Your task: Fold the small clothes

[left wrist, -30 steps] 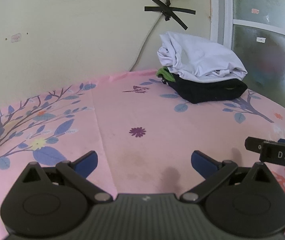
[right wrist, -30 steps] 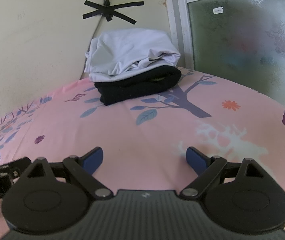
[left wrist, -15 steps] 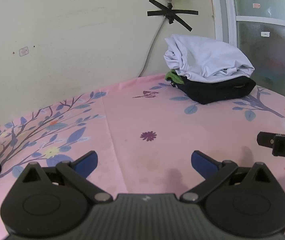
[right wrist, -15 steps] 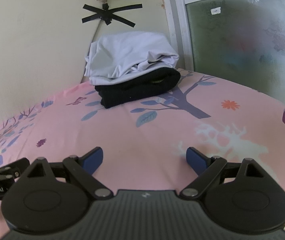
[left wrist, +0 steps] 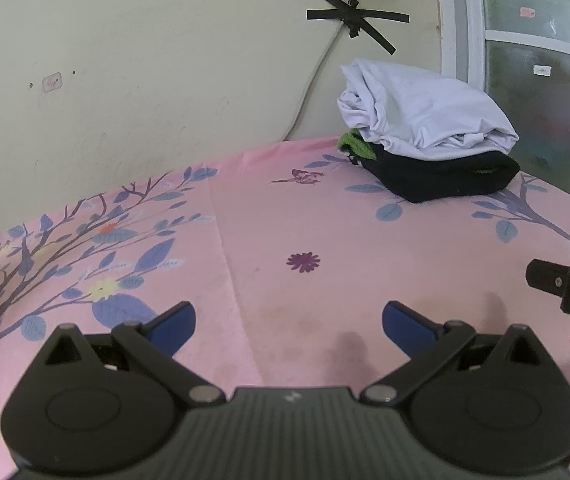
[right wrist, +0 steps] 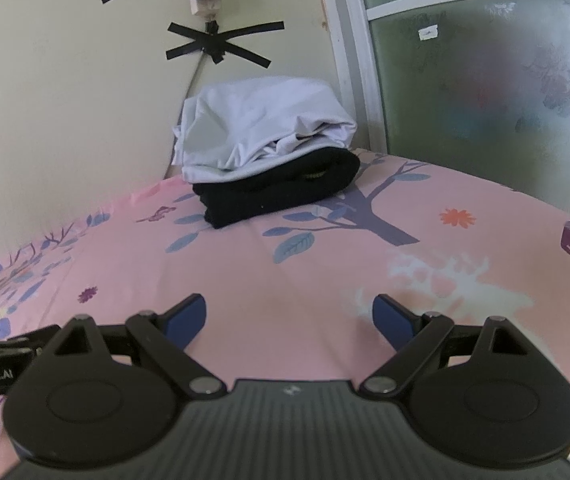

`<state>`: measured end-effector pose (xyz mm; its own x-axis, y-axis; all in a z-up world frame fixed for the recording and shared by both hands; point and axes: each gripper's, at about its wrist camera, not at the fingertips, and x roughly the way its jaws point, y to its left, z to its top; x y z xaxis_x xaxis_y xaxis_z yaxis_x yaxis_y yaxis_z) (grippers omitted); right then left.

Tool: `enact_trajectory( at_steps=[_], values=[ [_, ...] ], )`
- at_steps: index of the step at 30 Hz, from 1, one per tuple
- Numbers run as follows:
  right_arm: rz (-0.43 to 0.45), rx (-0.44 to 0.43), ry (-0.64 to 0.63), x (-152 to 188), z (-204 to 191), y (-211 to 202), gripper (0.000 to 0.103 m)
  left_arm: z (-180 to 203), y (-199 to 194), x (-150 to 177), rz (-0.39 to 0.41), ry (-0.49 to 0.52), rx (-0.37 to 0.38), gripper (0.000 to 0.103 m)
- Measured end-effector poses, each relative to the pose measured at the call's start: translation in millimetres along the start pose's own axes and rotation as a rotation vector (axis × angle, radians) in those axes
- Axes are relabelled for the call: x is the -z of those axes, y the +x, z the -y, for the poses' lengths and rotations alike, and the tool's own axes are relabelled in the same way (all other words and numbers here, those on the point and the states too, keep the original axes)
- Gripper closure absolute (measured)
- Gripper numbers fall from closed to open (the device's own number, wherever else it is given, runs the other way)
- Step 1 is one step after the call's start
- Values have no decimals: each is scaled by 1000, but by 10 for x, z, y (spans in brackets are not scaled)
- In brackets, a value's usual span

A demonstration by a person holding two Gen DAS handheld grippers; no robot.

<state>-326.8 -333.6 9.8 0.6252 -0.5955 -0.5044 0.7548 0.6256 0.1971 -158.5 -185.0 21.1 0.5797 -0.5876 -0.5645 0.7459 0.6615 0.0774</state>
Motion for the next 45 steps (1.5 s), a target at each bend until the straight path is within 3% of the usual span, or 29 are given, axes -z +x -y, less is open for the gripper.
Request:
enact_trajectory(
  at_steps=[45],
  values=[
    [12, -3, 7, 14, -13, -46, 19, 40, -10, 33, -15, 57, 3, 0]
  ],
)
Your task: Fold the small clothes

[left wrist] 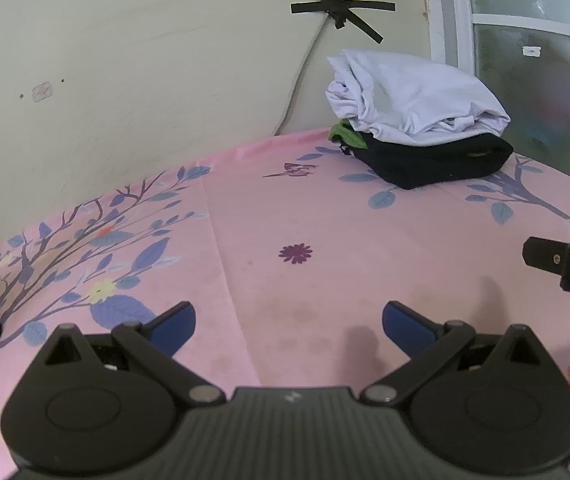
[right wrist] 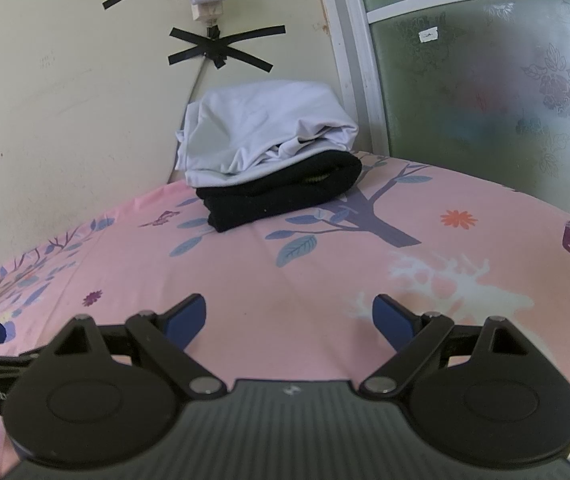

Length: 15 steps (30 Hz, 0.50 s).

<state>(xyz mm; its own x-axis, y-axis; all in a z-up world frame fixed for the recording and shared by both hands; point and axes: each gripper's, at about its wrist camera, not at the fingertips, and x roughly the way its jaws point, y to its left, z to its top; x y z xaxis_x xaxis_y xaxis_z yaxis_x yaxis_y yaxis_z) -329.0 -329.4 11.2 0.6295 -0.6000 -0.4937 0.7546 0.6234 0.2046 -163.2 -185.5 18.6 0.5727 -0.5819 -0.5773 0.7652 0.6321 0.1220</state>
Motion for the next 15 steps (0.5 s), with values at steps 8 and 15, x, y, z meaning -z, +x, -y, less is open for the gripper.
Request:
enact_trajectory(
  at_steps=[8, 15],
  values=[
    [0, 1, -1, -2, -12, -3, 19, 6, 0, 3, 0, 10, 1, 0],
    [0, 3, 0, 4, -15, -4, 19, 14, -2, 5, 1, 15, 1, 0]
  ],
)
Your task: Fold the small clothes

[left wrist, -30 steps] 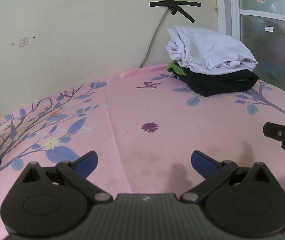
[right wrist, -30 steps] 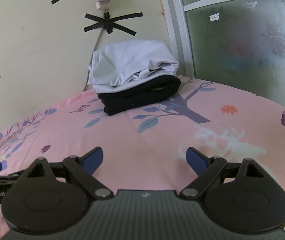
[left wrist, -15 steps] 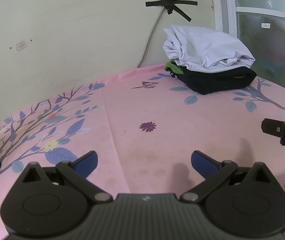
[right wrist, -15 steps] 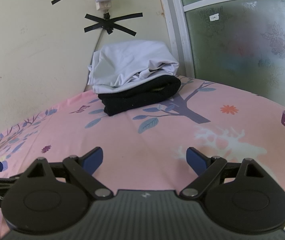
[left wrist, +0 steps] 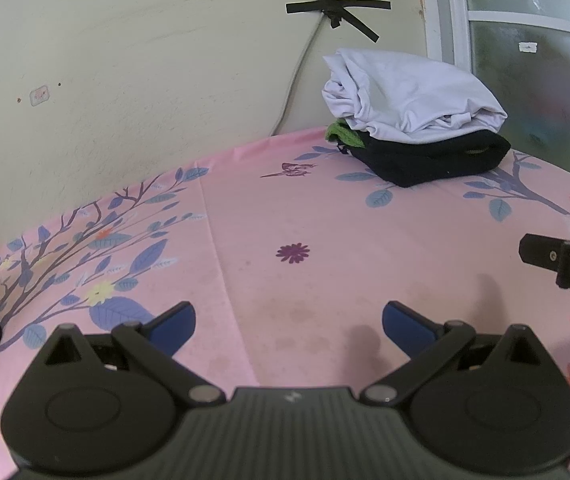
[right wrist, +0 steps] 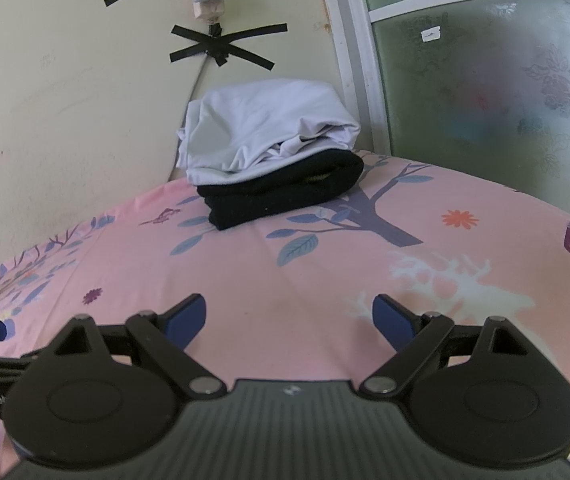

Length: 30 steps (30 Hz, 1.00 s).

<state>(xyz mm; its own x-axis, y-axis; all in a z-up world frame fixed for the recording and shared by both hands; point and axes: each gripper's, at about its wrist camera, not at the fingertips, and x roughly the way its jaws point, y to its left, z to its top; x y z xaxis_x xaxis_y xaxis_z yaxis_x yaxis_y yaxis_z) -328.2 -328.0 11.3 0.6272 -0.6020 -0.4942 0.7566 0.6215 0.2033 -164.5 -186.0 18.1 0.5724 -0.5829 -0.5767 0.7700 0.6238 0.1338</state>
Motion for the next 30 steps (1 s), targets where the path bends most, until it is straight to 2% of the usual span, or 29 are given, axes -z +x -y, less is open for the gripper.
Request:
enact_trajectory(
  at_steps=[30],
  values=[
    [15, -17, 9, -16, 28, 8, 19, 9, -17, 20, 8, 24, -1, 0]
  ],
)
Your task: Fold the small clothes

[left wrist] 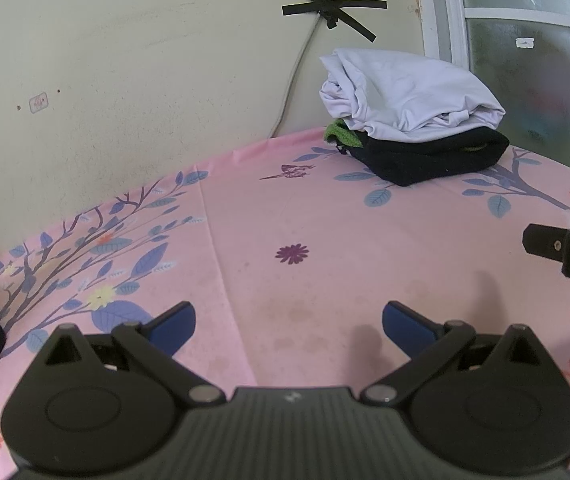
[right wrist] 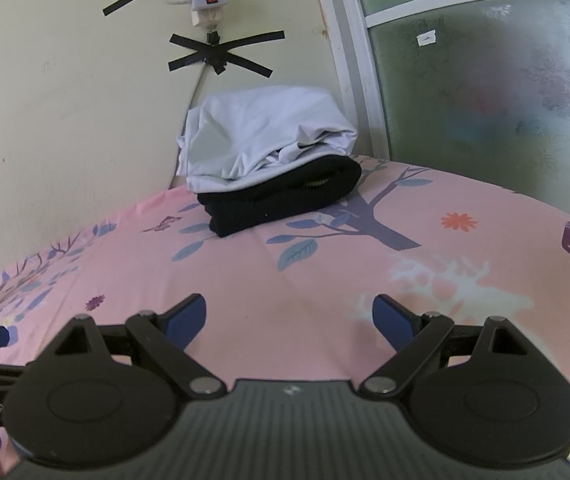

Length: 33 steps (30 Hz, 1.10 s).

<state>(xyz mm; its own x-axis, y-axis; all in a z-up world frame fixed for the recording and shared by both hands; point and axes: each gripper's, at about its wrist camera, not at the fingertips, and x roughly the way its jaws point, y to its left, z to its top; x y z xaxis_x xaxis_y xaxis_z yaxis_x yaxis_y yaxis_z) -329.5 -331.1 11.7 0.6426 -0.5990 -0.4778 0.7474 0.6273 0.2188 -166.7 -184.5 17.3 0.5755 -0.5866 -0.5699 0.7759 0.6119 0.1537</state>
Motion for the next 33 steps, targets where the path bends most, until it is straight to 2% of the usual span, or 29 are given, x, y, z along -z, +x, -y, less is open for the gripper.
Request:
enact_trajectory(
  at_steps=[17, 20, 23, 33],
  values=[
    [25, 4, 0, 2, -23, -69, 19, -10, 2, 0, 0, -6, -37, 0],
    [6, -38, 29, -10, -37, -118, 19, -14, 13, 2, -9, -5, -44, 0],
    [34, -64, 11, -40, -111, -203, 19, -25, 15, 1, -13, -8, -49, 0],
    [53, -75, 8, -110, -150, -249, 19, -69, 3, -7, -11, -26, -67, 0]
  ],
)
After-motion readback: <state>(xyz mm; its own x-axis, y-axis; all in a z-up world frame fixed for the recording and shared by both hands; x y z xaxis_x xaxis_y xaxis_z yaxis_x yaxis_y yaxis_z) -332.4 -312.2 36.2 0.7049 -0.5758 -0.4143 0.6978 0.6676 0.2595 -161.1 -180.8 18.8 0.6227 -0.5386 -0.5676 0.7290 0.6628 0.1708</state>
